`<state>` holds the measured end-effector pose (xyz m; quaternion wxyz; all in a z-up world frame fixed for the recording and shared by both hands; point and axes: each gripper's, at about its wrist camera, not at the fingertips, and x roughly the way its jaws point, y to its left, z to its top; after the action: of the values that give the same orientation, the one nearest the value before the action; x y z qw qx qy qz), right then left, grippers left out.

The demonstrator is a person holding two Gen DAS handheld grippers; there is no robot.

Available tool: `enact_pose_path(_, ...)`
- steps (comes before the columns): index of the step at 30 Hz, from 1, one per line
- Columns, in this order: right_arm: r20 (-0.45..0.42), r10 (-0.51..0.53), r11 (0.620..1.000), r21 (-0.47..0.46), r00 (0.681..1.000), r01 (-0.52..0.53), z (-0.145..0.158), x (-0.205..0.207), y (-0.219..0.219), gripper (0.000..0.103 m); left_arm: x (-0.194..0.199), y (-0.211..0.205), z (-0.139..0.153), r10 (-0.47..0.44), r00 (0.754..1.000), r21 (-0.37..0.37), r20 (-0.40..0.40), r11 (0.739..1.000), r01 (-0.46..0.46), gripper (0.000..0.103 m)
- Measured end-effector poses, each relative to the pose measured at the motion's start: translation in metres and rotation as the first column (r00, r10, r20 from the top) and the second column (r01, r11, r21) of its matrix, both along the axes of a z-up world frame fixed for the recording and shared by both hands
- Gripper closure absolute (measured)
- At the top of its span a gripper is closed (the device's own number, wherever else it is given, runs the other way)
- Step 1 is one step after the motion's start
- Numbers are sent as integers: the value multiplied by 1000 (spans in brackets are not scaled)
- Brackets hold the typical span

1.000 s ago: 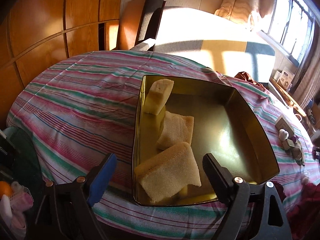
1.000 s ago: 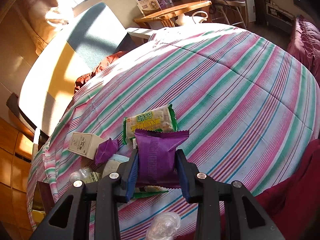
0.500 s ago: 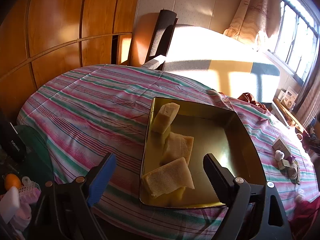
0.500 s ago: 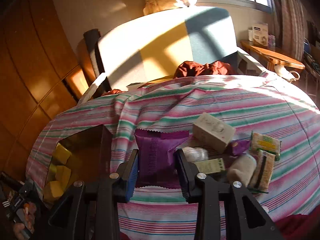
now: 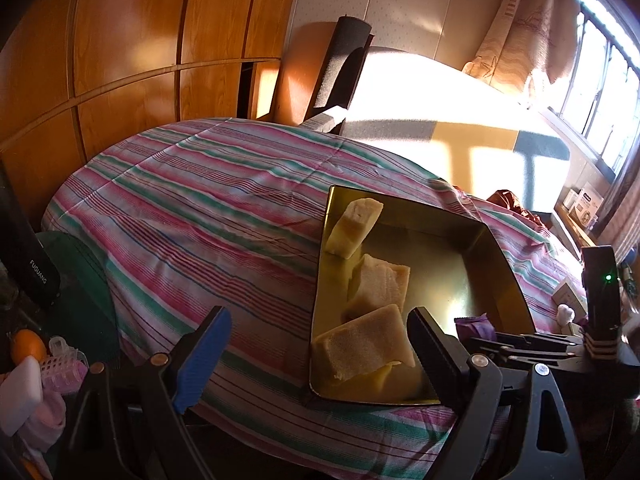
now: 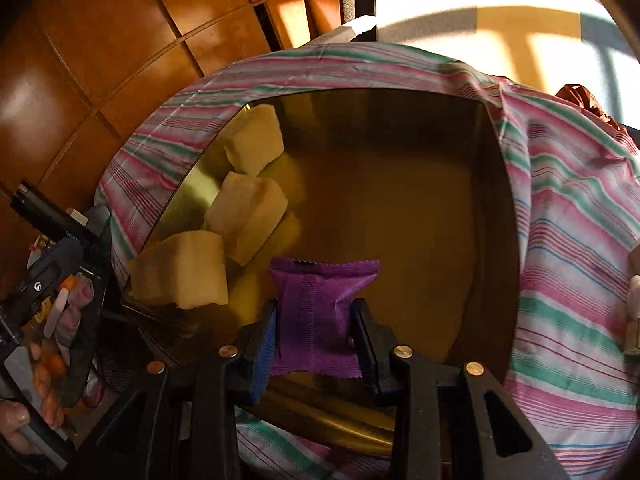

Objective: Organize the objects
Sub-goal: 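Lower the purple packet into the tray with the right tool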

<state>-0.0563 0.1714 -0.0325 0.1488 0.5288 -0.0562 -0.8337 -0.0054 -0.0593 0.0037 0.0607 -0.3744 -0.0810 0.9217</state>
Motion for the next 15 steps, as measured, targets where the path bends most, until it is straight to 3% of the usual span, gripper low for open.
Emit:
enact_pose_path(6,44,60,997,-59,997,-58,-19,-6,-26,63,2,-12,-7,32,999,4,17,999,-32,12)
enact_pose_path(15,15,38,988,-150,999,-36,-5,4,-17,57,3,-7,-3,24,1000,0,8,1000,-24,11)
